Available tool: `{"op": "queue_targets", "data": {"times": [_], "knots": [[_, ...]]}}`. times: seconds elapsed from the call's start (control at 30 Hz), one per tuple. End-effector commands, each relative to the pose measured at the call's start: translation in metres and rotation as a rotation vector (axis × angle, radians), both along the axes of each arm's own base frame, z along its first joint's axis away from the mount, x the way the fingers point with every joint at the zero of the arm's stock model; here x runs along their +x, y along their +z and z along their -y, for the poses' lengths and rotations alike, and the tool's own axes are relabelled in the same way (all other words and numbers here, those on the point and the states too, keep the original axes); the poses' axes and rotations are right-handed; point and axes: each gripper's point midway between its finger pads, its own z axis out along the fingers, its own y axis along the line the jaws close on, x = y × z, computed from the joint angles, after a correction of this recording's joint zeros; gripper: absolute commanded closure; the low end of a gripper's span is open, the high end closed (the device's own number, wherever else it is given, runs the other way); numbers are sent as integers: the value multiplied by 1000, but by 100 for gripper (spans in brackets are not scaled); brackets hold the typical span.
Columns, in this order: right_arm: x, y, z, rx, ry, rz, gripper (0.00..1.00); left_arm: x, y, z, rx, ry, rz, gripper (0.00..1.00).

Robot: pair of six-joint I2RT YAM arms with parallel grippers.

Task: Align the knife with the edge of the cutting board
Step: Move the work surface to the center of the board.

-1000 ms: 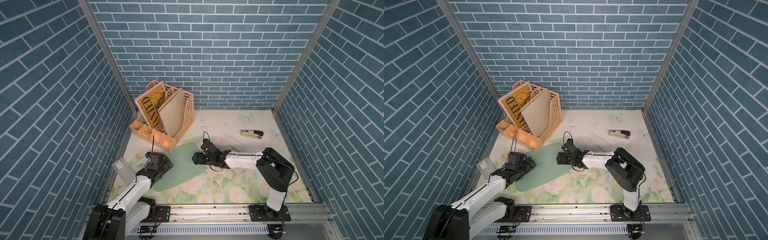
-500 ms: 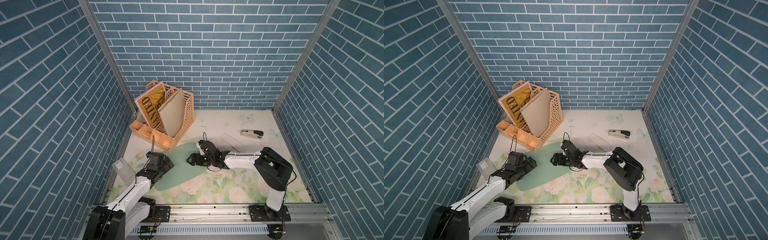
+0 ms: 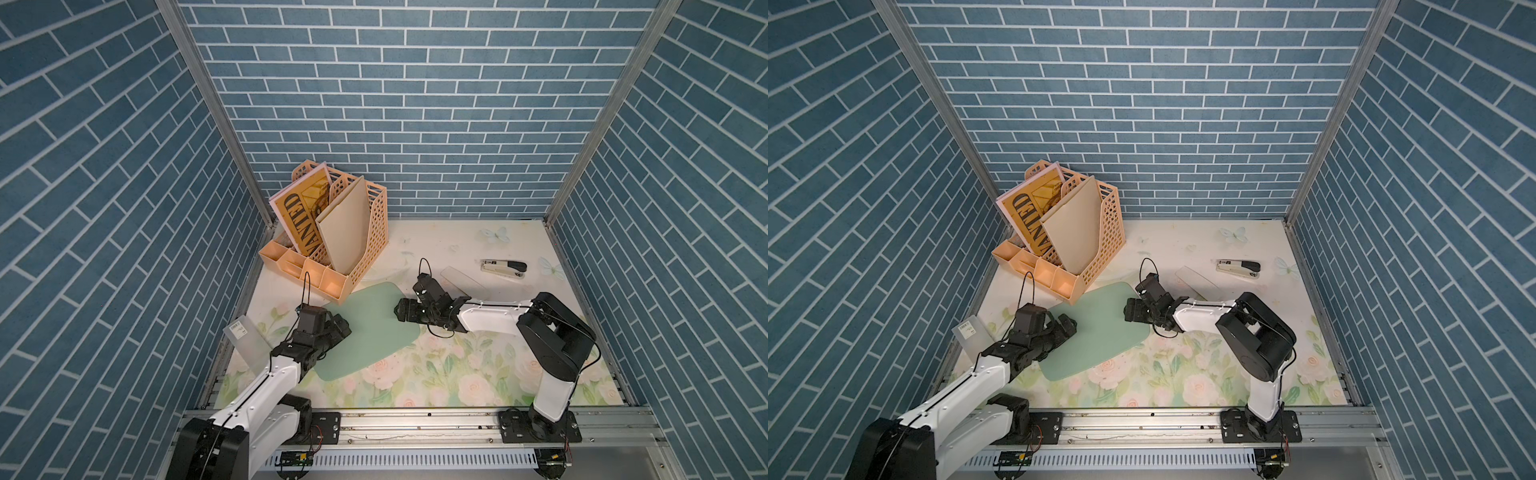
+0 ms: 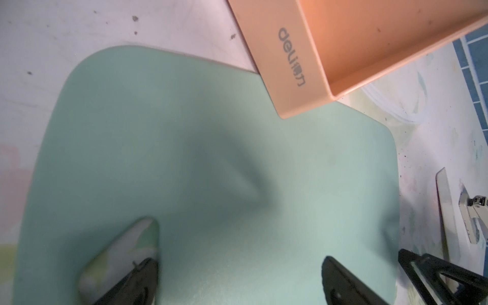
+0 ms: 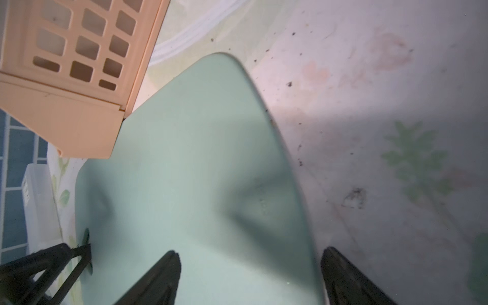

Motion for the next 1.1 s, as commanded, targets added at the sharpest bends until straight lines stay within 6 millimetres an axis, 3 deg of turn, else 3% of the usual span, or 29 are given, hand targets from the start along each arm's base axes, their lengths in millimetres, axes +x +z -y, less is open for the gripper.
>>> {"op": "queue_targets", "data": {"times": [0.0, 0.23, 0.43, 0.6, 0.67, 0.87, 1.07], "knots": [[-14, -11, -12, 30, 62, -57, 13, -60, -43, 10, -57, -56, -261, 0], [-5, -1, -10, 13, 46, -15, 13, -52, -28, 12, -53, -71, -226, 0], [4, 10, 2, -18, 14, 46, 13, -31, 8, 4, 0, -43, -144, 0], [9, 17, 13, -34, -16, 79, 13, -26, 27, -28, 137, 95, -146, 0], [11, 20, 16, -40, -28, 95, 12, -29, 26, -41, 184, 165, -159, 0], [13, 18, 16, -80, -15, 99, 13, -35, 1, -55, 264, 215, -249, 0], [10, 9, 9, -132, 32, 93, 12, -37, -27, -44, 233, 163, -306, 0]]}}
